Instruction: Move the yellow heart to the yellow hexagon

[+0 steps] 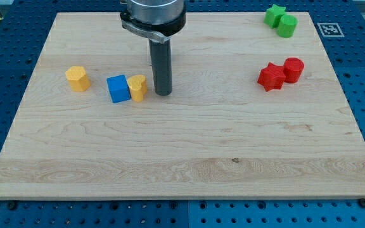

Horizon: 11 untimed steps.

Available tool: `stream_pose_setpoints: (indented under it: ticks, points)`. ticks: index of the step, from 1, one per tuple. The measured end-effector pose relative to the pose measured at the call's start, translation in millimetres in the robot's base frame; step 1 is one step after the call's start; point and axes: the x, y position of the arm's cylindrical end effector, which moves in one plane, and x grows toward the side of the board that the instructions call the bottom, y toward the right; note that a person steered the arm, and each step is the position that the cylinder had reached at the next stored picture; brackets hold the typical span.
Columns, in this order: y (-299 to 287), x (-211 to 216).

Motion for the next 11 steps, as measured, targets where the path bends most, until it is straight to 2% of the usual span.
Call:
stream_pose_setpoints:
  ticks: [2, 5, 8, 10, 11]
  points:
    - [0, 23]
    - [-52, 26]
    - [-52, 5]
    - [-50, -32]
    - [-35, -35]
